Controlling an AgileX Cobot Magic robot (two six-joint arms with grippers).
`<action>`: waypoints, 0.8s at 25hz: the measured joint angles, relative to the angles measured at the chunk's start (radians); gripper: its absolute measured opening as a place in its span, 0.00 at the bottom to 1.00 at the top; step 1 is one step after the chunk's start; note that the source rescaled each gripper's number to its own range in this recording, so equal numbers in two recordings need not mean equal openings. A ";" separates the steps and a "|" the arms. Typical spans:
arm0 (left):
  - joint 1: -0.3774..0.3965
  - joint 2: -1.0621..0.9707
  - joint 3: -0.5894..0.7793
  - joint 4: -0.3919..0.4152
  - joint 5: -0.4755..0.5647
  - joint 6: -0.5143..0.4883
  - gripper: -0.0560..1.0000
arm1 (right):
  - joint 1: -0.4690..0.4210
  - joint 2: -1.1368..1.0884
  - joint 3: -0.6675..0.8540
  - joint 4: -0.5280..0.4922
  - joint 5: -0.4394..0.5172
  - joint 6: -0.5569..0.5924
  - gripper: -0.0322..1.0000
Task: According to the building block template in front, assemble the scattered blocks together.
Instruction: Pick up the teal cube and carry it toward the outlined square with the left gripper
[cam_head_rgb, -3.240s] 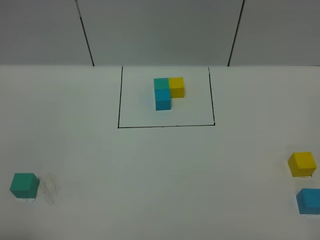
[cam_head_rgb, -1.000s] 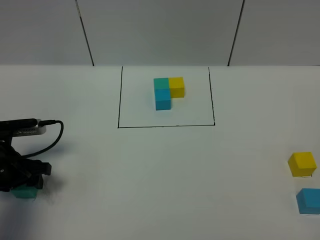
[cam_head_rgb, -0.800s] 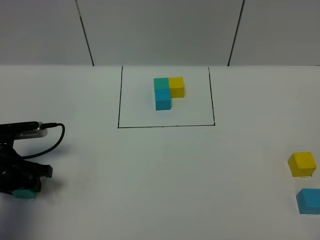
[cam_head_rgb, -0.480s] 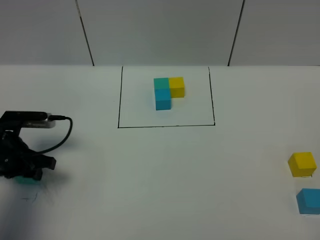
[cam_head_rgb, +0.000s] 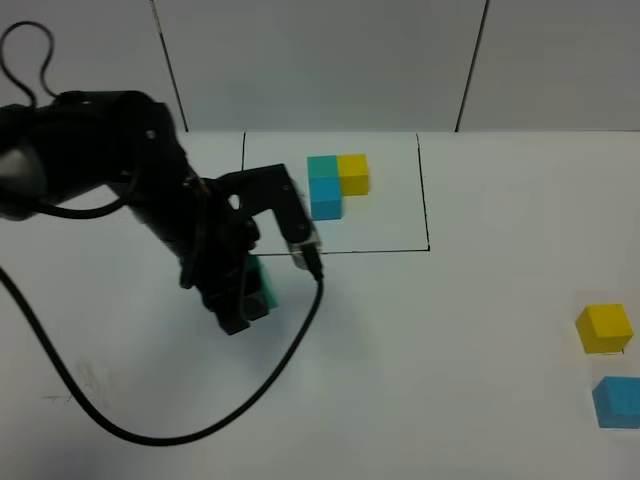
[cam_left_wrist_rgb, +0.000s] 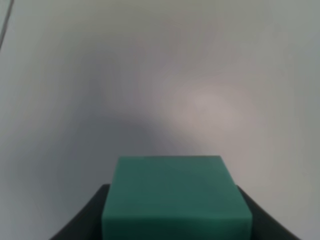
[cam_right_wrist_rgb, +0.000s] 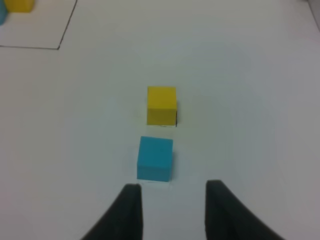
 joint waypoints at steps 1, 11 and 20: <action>-0.028 0.025 -0.039 0.005 0.009 0.008 0.06 | 0.000 0.000 0.000 0.000 0.000 0.000 0.03; -0.146 0.268 -0.298 0.125 0.060 0.008 0.06 | 0.000 0.000 0.000 0.000 0.000 0.000 0.03; -0.146 0.382 -0.313 0.142 0.032 0.080 0.06 | 0.000 0.000 0.000 0.000 0.000 0.000 0.03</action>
